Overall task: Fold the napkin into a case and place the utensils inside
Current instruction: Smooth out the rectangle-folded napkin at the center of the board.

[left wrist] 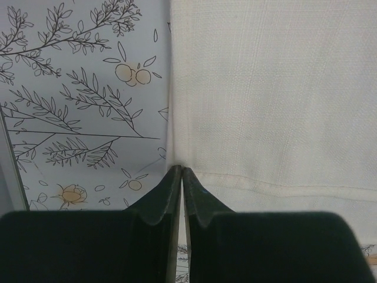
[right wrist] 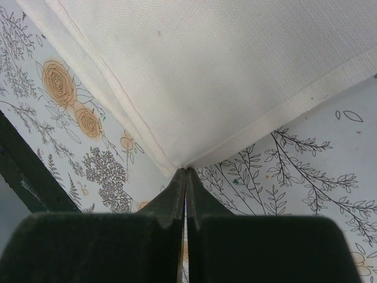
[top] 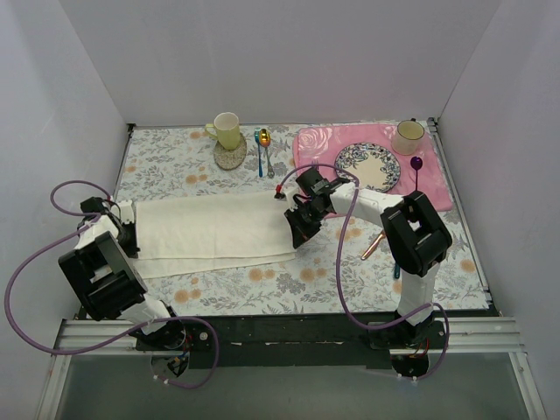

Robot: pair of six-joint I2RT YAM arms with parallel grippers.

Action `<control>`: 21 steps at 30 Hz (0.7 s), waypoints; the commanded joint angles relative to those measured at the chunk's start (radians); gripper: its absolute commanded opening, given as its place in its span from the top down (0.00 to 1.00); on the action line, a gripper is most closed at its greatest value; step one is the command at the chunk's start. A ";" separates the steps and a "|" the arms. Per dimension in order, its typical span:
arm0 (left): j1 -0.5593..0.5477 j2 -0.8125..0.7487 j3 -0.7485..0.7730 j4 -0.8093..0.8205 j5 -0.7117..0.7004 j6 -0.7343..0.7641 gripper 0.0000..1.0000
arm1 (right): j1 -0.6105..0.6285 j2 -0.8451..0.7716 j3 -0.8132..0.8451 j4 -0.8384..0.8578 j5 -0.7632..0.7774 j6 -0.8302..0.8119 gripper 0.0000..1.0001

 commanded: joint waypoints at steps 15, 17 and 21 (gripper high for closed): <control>-0.010 -0.084 0.017 -0.042 -0.003 -0.016 0.72 | -0.025 -0.033 0.041 -0.009 -0.047 -0.009 0.99; -0.012 -0.072 0.011 -0.030 -0.009 -0.019 0.66 | -0.025 -0.030 0.043 -0.010 -0.047 -0.009 0.99; -0.018 -0.050 -0.009 -0.007 -0.015 -0.019 0.67 | -0.023 -0.025 0.046 -0.012 -0.047 -0.009 0.99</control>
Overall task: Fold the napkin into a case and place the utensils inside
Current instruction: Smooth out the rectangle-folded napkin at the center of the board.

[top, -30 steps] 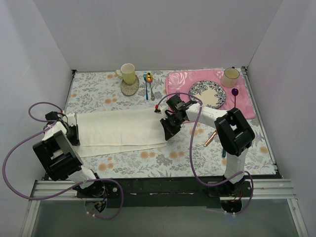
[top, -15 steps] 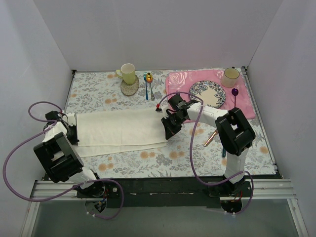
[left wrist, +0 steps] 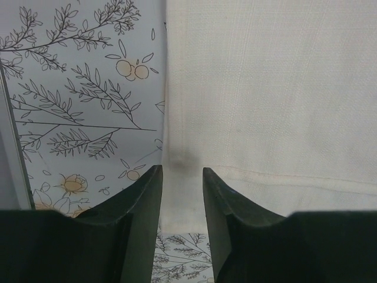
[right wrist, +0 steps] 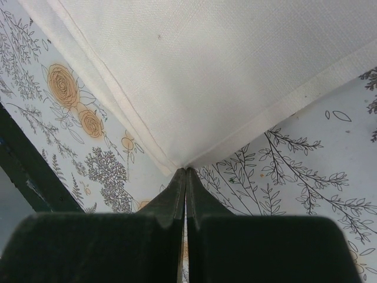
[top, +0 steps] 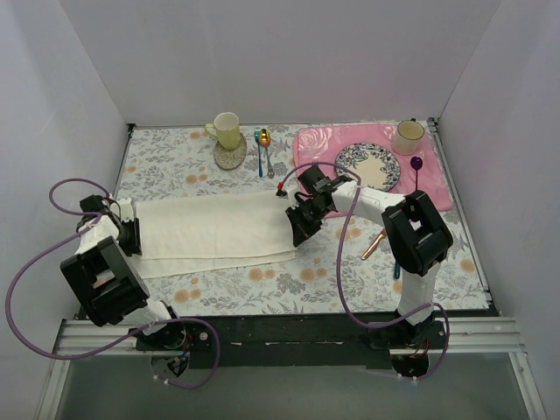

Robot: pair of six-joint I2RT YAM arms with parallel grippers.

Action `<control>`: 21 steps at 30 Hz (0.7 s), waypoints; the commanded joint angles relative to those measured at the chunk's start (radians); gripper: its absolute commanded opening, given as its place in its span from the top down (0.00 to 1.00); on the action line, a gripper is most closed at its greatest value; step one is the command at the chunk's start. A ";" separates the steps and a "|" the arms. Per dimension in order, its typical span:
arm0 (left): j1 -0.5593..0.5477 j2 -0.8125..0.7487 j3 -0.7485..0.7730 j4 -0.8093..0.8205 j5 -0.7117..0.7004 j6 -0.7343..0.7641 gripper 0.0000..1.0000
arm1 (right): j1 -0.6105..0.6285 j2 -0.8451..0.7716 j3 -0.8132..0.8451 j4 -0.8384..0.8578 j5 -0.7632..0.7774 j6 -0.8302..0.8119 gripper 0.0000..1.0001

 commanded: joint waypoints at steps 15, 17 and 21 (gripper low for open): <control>-0.023 0.005 -0.043 0.058 -0.040 -0.004 0.87 | -0.005 -0.012 0.046 -0.021 -0.036 -0.008 0.99; -0.026 -0.016 -0.023 0.046 -0.038 0.000 0.92 | -0.007 -0.015 0.049 -0.024 -0.036 -0.010 0.99; -0.026 -0.041 0.011 0.006 -0.043 0.002 0.94 | -0.005 -0.025 0.052 -0.024 -0.033 -0.013 0.99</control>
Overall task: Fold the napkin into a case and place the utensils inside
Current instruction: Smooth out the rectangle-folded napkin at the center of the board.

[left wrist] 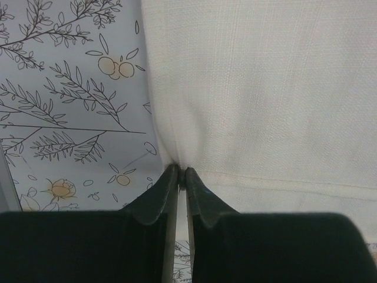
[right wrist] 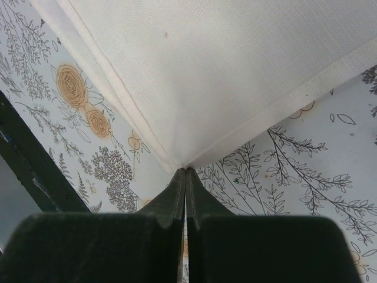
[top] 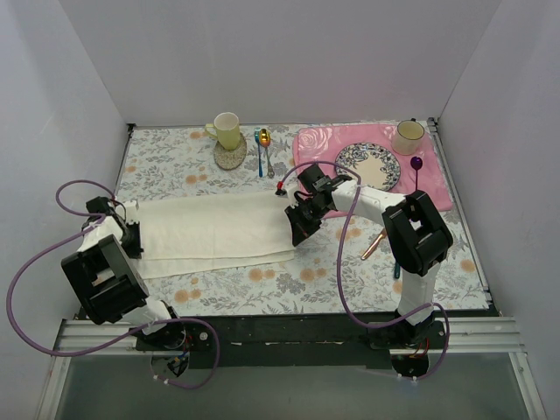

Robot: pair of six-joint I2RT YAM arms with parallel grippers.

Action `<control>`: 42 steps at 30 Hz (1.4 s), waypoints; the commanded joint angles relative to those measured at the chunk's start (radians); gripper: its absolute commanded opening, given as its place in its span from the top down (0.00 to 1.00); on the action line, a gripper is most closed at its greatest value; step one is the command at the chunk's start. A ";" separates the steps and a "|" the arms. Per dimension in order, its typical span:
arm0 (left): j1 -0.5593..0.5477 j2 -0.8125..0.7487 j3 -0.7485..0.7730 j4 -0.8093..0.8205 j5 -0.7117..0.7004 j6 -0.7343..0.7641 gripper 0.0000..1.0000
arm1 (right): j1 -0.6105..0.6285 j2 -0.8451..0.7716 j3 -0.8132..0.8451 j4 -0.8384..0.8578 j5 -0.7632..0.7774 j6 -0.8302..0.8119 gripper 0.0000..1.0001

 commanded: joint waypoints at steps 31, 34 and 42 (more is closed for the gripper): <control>-0.012 -0.042 0.055 -0.048 -0.011 -0.004 1.00 | -0.017 -0.033 0.044 -0.008 -0.033 -0.008 0.99; -0.012 -0.046 0.067 -0.059 -0.011 -0.004 1.00 | -0.017 -0.033 0.050 -0.012 -0.042 -0.008 0.99; -0.012 -0.109 0.182 -0.168 -0.012 0.007 1.00 | -0.019 -0.070 0.082 -0.024 -0.093 -0.031 0.99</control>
